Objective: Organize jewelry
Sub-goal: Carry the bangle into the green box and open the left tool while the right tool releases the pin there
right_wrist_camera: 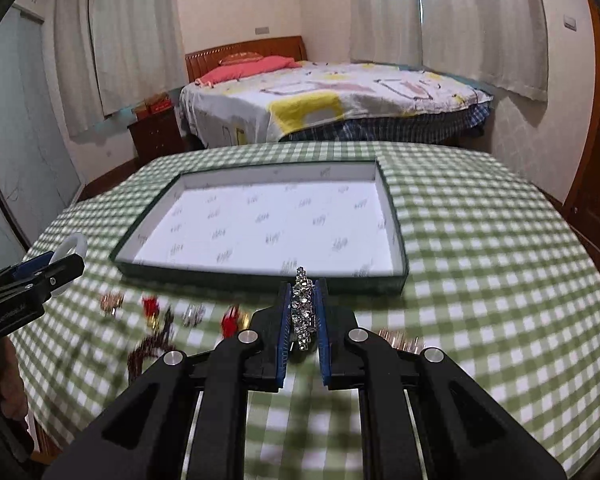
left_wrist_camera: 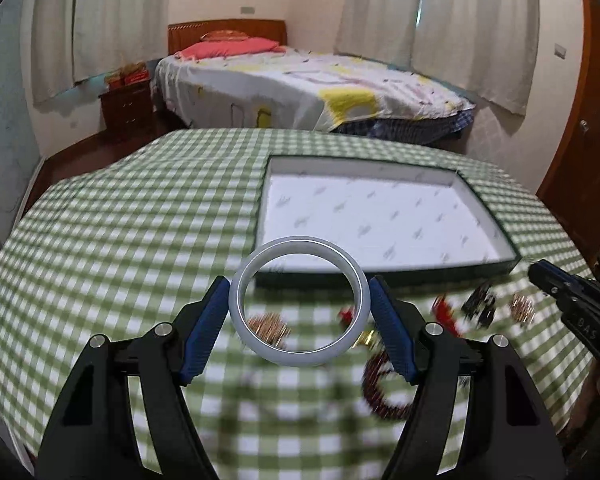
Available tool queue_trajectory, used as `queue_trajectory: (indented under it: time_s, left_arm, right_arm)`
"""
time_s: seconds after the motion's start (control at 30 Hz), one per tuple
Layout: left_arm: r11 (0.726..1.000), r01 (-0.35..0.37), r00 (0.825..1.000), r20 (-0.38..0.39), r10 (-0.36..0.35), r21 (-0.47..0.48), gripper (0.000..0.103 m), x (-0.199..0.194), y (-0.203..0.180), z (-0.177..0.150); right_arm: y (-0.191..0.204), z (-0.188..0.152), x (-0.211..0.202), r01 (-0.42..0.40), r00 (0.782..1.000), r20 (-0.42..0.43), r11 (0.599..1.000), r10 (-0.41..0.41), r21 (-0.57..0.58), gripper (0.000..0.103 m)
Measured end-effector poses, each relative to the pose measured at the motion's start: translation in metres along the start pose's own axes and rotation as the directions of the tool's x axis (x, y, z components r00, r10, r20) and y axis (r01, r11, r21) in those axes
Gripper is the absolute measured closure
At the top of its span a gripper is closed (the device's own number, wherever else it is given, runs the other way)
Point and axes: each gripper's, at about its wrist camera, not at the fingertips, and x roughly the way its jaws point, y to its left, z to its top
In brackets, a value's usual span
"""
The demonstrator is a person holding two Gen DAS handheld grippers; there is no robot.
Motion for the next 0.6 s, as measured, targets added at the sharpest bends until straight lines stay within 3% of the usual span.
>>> queue_trajectory:
  time_s: [0.13,0.37,0.6]
  left_arm:
    - [0.999,0.023,0.999,0.038,-0.024,0.024,0.034,0.014,-0.013,0.024]
    - [0.998,0.045,0.998,0.032,-0.047,0.046,0.034,0.059,-0.032,0.052]
    - [0.998,0.038,0.998,-0.052,-0.036,0.052,0.034,0.111,-0.038,0.049]
  right_arm:
    - [-0.008,0.023,0.014,0.015,1.0,0.024,1.0,-0.015,0.0,0.09]
    - [-0.02,0.044,0.049,0.039,0.999,0.016,0.999,-0.039,-0.006,0.09]
    - [-0.028,0.039,0.082,0.048,0.997,-0.053,0.999,-0.048,-0.006,0.09]
